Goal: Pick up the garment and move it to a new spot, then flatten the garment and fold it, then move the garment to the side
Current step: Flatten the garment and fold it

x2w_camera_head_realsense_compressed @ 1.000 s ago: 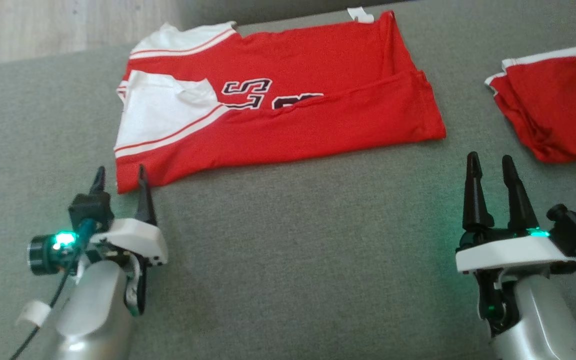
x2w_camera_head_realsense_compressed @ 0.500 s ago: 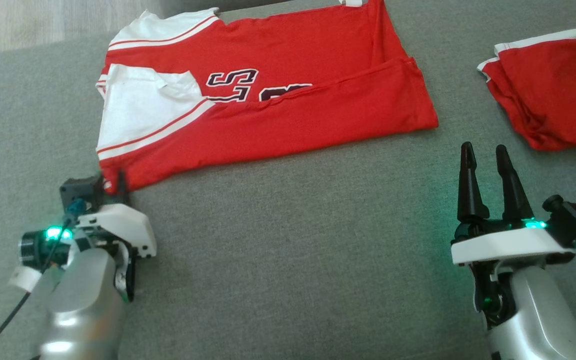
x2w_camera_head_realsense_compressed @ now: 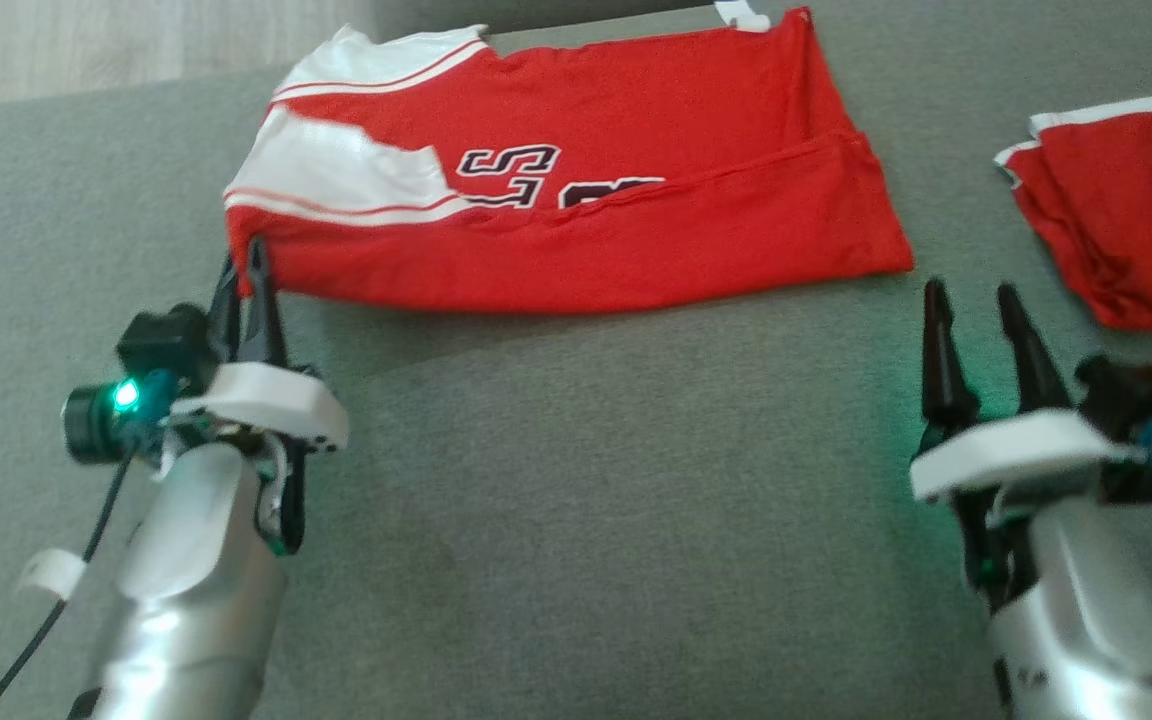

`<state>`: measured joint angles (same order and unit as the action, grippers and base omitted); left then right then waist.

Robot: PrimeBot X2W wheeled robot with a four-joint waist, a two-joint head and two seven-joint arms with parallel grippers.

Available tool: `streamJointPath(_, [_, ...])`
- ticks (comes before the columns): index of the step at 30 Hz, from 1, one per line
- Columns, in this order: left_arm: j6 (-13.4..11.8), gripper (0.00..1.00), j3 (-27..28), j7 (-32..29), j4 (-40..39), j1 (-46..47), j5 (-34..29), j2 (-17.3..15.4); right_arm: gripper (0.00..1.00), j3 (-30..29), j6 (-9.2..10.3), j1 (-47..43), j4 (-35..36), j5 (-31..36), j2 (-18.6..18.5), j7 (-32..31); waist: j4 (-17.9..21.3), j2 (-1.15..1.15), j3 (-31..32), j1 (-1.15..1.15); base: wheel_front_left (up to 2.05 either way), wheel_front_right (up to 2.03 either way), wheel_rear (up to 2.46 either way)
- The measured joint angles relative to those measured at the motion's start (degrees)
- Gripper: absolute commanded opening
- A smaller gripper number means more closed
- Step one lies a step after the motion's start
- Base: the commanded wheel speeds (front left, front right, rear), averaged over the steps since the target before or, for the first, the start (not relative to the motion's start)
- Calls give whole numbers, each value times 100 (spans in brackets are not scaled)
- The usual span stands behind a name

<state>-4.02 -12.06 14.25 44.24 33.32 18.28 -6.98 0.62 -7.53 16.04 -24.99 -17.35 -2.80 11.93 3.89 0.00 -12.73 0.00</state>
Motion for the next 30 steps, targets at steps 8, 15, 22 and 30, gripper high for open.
streamJointPath(8, [110,0,-338,2,-525,-30,-231,60,100,-571,0,1149,-1230,428,-3,-845,-271,0,-110,0,0,0,0])
streamJointPath(15, [152,0,-534,2,-716,-58,-322,103,100,-858,0,1845,-2585,833,-7,-1120,-445,0,-257,0,0,0,0])
streamJointPath(22, [145,0,-632,2,-772,-88,-323,110,100,-1012,0,2507,-3528,1063,-70,-905,-554,0,-366,0,0,0,0])
streamJointPath(30, [100,0,-694,-115,-691,-93,-322,103,0,-1106,0,2842,-4242,1436,-113,-516,-594,0,-306,0,0,0,0])
